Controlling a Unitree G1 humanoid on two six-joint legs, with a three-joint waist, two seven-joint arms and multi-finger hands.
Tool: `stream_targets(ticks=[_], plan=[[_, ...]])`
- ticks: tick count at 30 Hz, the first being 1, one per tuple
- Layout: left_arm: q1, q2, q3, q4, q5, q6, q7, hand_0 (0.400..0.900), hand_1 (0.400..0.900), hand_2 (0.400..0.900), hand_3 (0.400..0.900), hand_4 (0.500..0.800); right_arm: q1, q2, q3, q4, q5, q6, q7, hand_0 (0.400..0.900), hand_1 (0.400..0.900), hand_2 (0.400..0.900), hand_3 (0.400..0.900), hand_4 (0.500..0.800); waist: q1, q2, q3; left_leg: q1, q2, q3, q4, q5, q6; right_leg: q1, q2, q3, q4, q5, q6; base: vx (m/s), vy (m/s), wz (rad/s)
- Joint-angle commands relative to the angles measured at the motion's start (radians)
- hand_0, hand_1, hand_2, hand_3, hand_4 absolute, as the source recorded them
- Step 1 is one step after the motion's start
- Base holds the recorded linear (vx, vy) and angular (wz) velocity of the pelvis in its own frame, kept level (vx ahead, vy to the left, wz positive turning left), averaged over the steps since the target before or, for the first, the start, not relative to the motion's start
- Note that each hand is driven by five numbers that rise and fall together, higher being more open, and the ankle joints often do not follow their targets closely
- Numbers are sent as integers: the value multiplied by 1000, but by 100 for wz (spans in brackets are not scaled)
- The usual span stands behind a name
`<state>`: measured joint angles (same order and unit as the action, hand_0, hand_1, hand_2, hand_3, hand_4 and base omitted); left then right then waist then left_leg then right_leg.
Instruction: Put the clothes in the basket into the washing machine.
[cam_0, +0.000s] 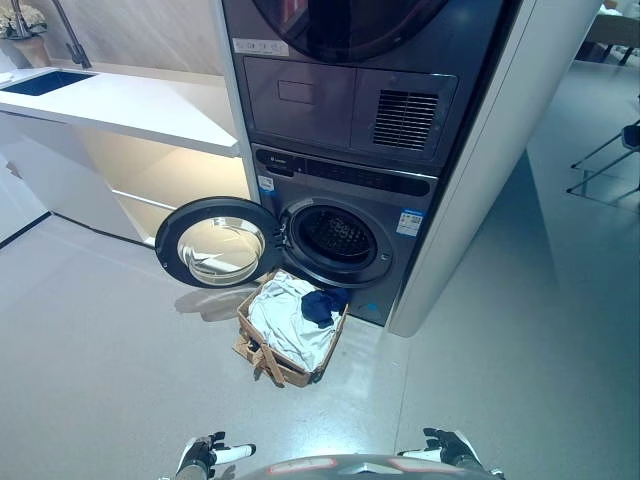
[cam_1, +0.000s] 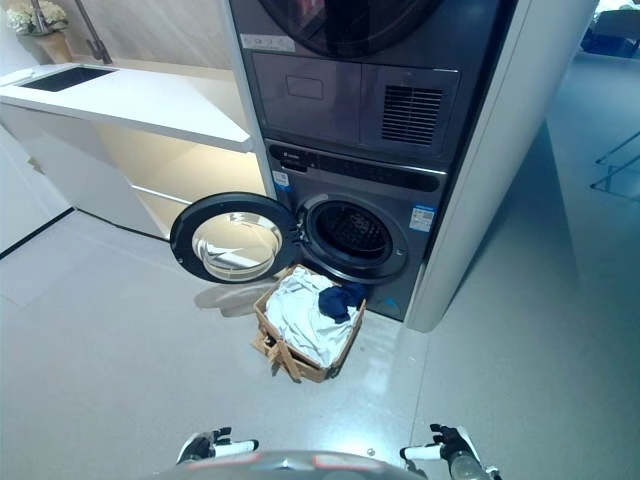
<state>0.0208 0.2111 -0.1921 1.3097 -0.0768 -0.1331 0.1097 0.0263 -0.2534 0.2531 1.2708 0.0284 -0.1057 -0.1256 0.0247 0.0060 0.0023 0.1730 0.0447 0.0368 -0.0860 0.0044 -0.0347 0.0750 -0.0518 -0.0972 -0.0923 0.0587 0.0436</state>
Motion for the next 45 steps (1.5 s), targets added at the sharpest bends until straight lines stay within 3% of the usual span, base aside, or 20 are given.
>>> stream_targets(ticks=[1,17,21,31,39,42,45], plan=[[-59,11,4,42,14,-24,11,900,900,900,900,800,-68,-5,41,14,11,-32,-29,900,900,900,900,800,-4,-36,-6,-52,-43,-33,-1,3,-2,11,-4,-44,14,26,44,0,0,0],[-62,8,10,76,25,-2,13,900,900,900,900,800,-73,-7,42,17,7,-23,-29,900,900,900,900,800,-3,-36,4,-53,-41,-42,-1,3,-2,9,-2,-46,21,17,39,0,0,0],[-65,10,12,114,55,14,12,900,900,900,900,800,-81,-11,44,22,0,-17,-19,900,900,900,900,800,-7,-36,16,-57,-31,-46,8,3,-2,-21,3,-36,81,-6,25,1,-19,3],[-78,32,35,111,39,20,16,900,900,900,900,800,-67,-26,31,33,0,-14,-13,900,900,900,900,800,-9,-51,49,-95,1,-88,69,-2,-14,-92,30,-36,227,-86,-7,24,-71,13],[-80,47,58,112,14,27,19,900,900,900,900,800,-35,-54,12,50,-5,-16,-7,900,900,900,900,800,-3,-81,74,-155,10,-108,233,-53,-25,-103,59,-16,265,-115,-36,67,-123,2],[-88,46,53,108,9,28,22,900,900,900,900,800,-32,-65,10,38,-2,-21,-8,900,900,900,900,800,-1,-85,99,-226,-2,-113,367,-25,-31,-89,62,-15,266,-120,-48,43,-91,15],[-101,41,43,99,-10,25,25,900,900,900,900,800,-44,-78,14,31,-2,-19,-16,900,900,900,900,800,5,-84,121,-320,-12,-153,335,17,-26,-81,56,-23,267,-134,-50,17,-13,15]])
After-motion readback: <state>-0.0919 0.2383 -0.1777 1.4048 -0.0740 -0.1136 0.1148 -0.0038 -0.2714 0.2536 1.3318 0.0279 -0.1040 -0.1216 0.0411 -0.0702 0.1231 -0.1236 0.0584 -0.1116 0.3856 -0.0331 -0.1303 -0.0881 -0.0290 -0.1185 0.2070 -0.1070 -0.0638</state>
